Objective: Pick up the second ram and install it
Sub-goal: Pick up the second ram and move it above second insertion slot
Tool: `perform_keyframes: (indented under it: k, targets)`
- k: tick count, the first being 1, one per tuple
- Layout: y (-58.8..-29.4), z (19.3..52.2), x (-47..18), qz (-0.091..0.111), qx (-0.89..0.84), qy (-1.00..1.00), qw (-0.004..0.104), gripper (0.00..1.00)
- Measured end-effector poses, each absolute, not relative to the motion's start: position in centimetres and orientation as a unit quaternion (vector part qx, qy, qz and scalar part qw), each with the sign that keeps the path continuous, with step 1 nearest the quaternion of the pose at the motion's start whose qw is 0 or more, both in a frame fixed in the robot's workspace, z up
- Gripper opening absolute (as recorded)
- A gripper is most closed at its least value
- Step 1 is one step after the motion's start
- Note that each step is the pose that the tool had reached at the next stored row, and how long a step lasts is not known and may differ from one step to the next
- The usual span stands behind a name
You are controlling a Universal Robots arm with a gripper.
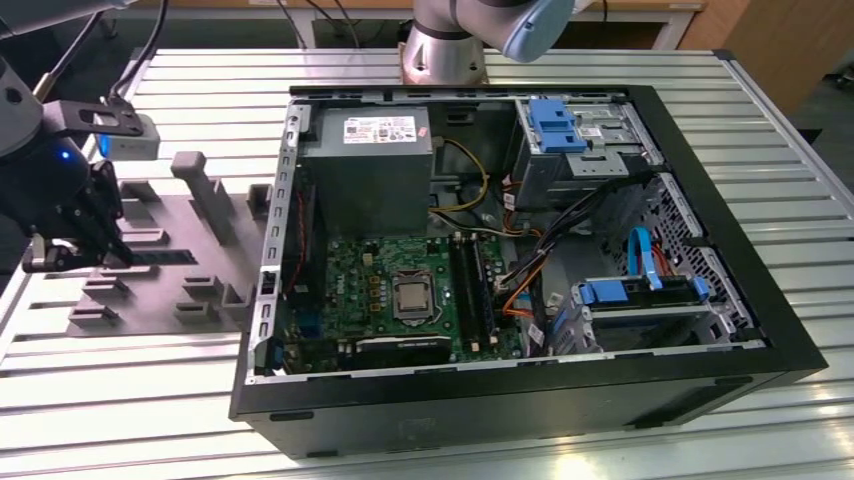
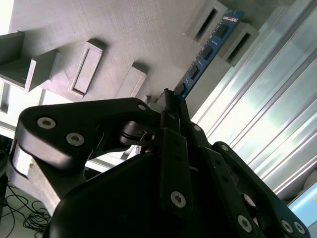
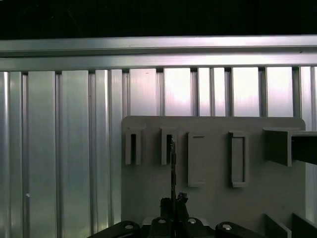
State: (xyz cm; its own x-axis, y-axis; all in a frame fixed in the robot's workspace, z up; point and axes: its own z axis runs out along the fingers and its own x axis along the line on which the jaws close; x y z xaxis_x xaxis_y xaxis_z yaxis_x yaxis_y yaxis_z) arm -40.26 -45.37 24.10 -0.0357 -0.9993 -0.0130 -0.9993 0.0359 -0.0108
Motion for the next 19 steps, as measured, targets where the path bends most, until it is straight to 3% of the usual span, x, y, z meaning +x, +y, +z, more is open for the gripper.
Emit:
perform_keyframes:
  k: [19]
  targets:
    - [-45.36,24.73,-40.26,0.001,-0.694,0.72,0.008,0.14]
